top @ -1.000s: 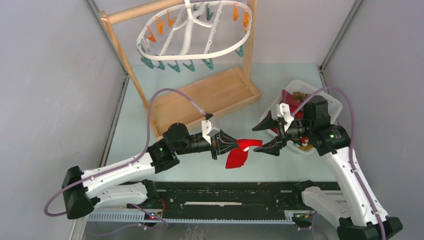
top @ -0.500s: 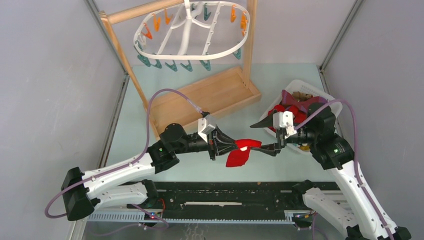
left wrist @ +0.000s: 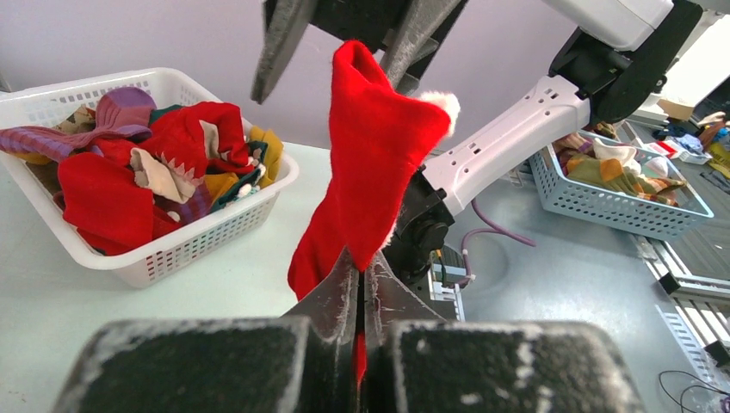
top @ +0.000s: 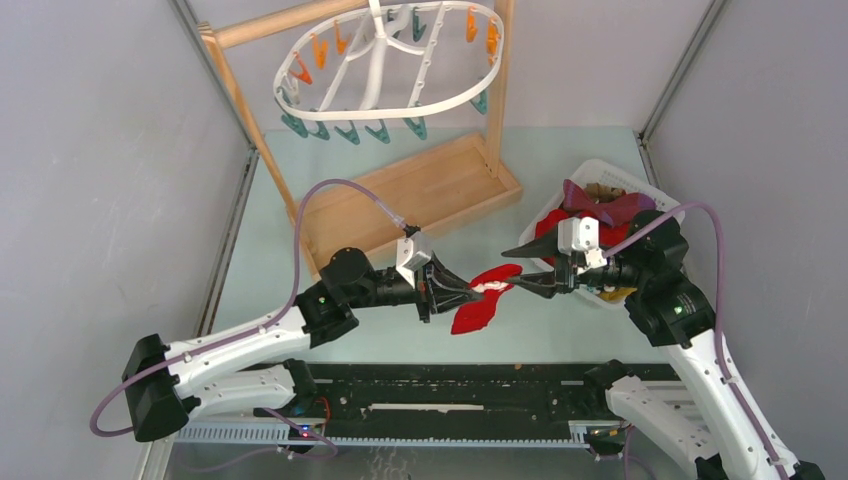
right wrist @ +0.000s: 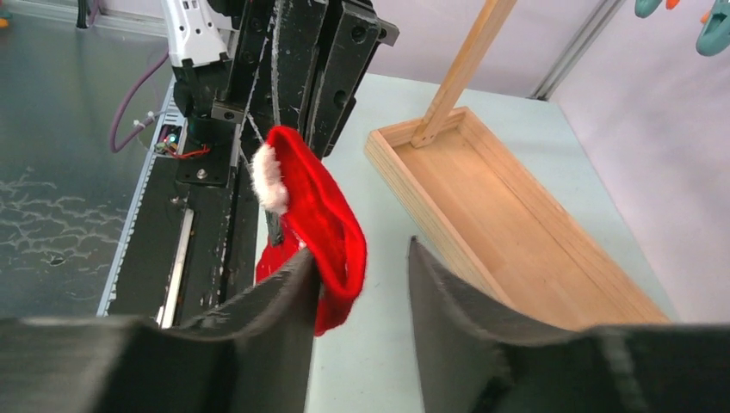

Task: Clip the socks to the hanger
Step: Pick up the sock from the bin.

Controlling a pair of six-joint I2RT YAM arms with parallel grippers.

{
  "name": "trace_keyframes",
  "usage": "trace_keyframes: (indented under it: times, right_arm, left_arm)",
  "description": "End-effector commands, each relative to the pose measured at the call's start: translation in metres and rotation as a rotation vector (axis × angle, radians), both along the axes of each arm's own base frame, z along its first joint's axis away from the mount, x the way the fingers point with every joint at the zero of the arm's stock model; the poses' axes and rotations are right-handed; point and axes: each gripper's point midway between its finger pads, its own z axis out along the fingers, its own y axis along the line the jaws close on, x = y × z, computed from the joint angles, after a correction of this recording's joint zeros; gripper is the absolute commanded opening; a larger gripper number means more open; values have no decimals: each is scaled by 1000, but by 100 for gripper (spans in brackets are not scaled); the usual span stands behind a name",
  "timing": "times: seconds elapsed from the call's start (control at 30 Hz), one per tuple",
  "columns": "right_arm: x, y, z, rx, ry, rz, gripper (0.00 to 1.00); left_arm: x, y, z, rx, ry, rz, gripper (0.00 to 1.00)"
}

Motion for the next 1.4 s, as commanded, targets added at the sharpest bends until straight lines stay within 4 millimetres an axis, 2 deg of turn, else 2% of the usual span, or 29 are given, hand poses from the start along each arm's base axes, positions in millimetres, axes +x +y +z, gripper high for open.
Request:
trace_keyframes:
  times: [0.0, 0.2, 0.3, 0.4, 0.53, 0.63, 0.8, 1.0, 1.13, 1.37]
  right_arm:
    - [-8, 3, 6, 21, 5, 31, 44]
    - [-11, 4, 7, 25, 17, 42, 13]
    - [-11, 5, 7, 29, 47, 39, 4]
    - [-9, 4, 3, 20, 58, 32, 2]
    - [-5, 3, -4, -4, 57, 11, 1]
    - [-4, 3, -6, -8, 61, 13, 0]
    - [0, 5, -9, -16, 75, 7, 0]
    - [2, 7, -12, -25, 76, 10, 1]
    - [5, 8, -13, -28, 70, 5, 1]
    - [8, 9, -15, -34, 69, 5, 1]
  left_arm:
    - [-3, 5, 6, -33, -13, -2, 0]
    - [1, 6, 4, -29, -18, 23, 0]
    - [9, 9, 2, -19, -25, 73, 6]
    - [14, 18, 4, -20, -43, 127, 32]
    - [15, 37, 12, -49, -83, 191, 59]
    - [15, 47, 22, -73, -119, 222, 70]
    - [19, 44, 45, -92, -154, 239, 72]
    - [26, 27, 60, -84, -205, 266, 71]
    - [32, 20, 56, -69, -222, 279, 69]
    - [29, 12, 59, -86, -233, 247, 61]
